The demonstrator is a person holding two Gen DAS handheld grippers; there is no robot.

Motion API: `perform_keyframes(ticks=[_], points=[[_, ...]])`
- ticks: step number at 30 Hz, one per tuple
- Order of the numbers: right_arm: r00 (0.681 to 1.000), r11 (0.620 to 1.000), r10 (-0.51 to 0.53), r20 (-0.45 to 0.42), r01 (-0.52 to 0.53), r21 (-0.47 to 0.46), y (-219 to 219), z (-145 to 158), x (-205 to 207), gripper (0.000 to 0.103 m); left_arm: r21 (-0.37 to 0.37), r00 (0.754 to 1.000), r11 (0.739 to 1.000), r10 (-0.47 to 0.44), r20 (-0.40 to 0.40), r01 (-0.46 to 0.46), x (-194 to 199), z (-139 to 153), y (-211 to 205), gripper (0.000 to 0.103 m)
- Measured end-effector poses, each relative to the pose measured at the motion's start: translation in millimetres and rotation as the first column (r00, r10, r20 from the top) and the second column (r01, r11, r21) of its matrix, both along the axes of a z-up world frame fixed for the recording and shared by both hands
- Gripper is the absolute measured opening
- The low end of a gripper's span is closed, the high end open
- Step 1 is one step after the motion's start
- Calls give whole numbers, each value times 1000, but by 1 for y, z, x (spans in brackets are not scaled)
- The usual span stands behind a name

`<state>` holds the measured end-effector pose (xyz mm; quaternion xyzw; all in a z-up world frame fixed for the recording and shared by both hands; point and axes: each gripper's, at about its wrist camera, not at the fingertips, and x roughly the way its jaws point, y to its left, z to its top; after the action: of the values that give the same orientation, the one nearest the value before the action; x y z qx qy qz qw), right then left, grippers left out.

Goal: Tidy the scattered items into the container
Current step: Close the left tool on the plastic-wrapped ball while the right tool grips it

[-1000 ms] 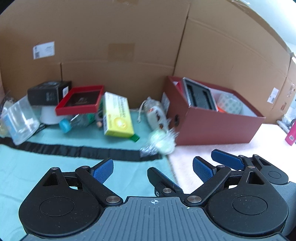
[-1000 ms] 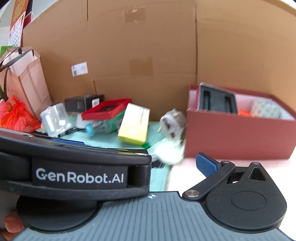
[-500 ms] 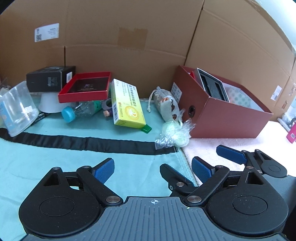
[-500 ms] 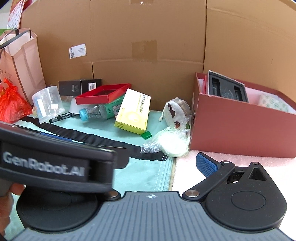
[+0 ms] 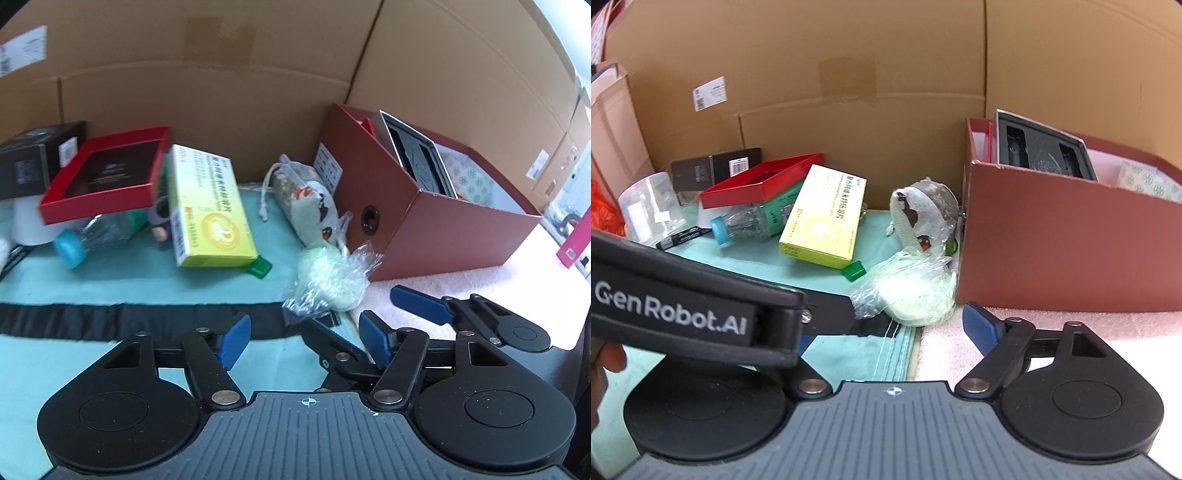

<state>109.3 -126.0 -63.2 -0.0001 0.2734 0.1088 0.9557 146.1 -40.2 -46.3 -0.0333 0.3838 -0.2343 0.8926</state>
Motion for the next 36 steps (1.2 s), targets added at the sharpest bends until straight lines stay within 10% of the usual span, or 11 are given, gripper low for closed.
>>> perform_keyframes(ticks=[21,36], points=[[995,990,-33,-94,45,135,-16,-13,32,67,-6,995,998,-60,-86,60,44,-22,-28,40],[998,998,41,-51,-38,44,4,-9,14,41,35,997,998,-46,-65,48,28,-16,-27,37]])
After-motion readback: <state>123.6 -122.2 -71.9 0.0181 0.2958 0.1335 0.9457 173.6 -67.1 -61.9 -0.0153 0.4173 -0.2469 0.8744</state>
